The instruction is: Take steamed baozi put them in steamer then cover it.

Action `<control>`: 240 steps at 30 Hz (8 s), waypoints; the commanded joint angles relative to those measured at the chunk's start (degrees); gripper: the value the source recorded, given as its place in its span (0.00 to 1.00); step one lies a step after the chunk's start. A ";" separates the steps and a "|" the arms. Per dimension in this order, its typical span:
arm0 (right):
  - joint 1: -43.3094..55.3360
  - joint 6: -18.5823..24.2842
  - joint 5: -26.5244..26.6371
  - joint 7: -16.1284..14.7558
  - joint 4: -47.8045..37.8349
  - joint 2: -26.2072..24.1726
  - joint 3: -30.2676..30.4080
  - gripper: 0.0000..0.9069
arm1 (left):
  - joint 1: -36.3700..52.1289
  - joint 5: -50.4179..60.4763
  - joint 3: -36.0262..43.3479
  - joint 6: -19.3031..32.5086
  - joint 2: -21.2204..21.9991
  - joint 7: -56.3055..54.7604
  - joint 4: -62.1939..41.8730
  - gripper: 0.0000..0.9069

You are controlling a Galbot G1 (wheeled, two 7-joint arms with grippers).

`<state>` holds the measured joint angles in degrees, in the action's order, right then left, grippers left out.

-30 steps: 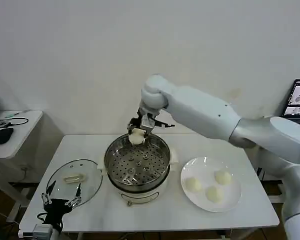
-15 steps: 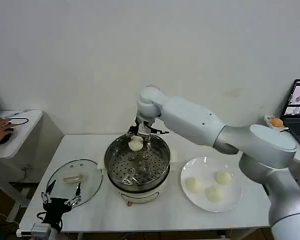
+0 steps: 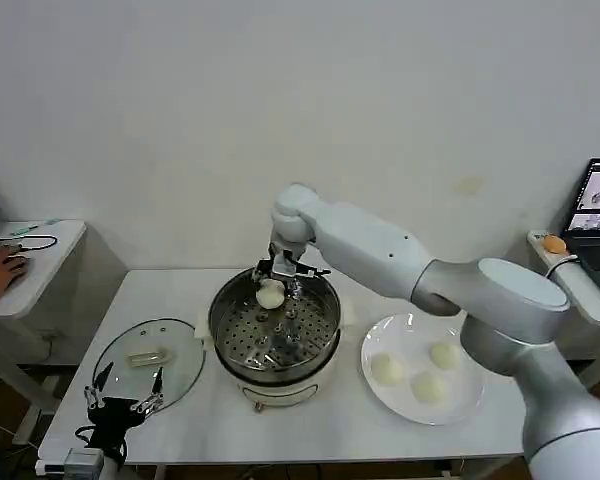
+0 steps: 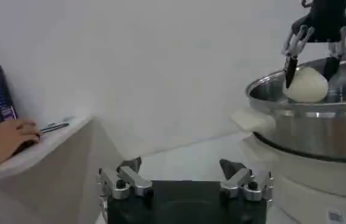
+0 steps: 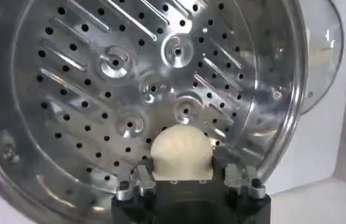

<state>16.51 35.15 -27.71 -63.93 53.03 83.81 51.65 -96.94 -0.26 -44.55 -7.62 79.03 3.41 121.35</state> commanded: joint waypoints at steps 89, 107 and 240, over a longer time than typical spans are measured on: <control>-23.18 -65.77 26.35 3.64 26.14 -38.21 -7.11 1.00 | -3.30 1.34 3.56 -0.40 2.01 0.66 6.12 1.00; -23.99 -65.42 26.00 4.59 25.98 -38.84 -7.35 0.60 | -3.15 1.19 3.67 -0.34 2.07 0.39 5.60 1.00; 15.22 -69.40 45.92 1.99 48.99 -57.15 10.22 1.00 | -3.65 -0.19 4.93 -2.27 2.38 -2.47 9.84 1.00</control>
<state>33.30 -35.61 21.25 -60.87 93.51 44.61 63.24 -100.16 -0.51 -39.74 -9.85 81.42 0.91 131.06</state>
